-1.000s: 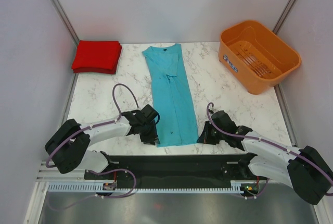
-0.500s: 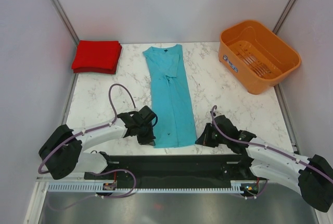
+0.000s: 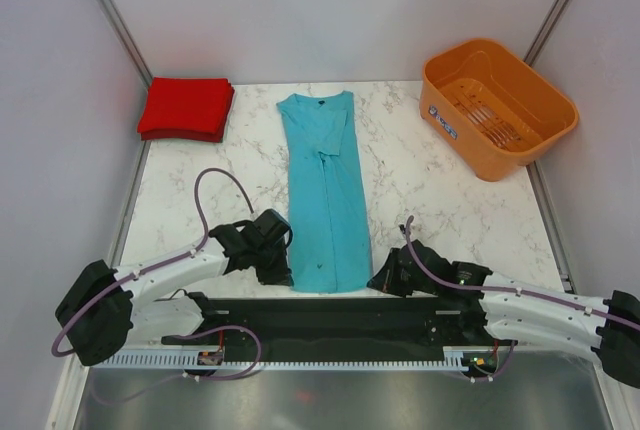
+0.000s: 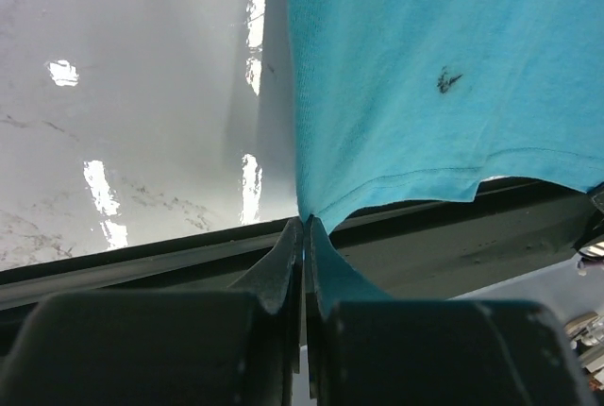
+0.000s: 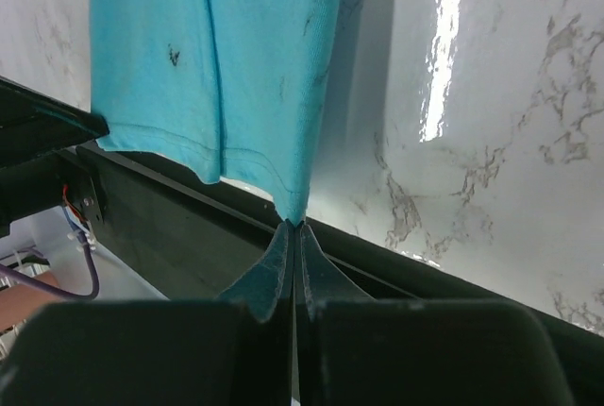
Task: Fold and stack the t-shirts
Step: Fold the tshirt
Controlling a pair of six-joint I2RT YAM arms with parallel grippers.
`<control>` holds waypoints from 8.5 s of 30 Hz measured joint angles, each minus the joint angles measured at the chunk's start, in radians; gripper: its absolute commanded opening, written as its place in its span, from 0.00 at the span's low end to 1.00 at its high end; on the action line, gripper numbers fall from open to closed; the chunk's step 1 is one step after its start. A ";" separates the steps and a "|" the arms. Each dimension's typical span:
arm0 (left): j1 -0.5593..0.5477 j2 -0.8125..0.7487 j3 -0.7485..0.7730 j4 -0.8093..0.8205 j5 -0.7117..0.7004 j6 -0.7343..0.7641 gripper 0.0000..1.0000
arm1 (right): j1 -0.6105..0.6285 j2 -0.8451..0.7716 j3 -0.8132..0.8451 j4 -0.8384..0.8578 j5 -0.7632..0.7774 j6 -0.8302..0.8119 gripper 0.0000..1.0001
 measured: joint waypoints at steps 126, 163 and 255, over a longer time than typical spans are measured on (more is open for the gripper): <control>0.616 1.103 1.285 0.020 0.153 0.540 0.46 | -0.680 1.525 1.615 -0.199 -0.307 -0.940 0.38; 0.616 1.194 1.318 0.044 0.251 0.750 0.02 | -0.743 1.634 1.704 -0.199 -0.577 -1.167 0.00; 0.557 0.579 0.370 0.217 0.236 0.335 0.49 | -0.577 0.940 0.636 0.159 -0.263 -0.475 0.46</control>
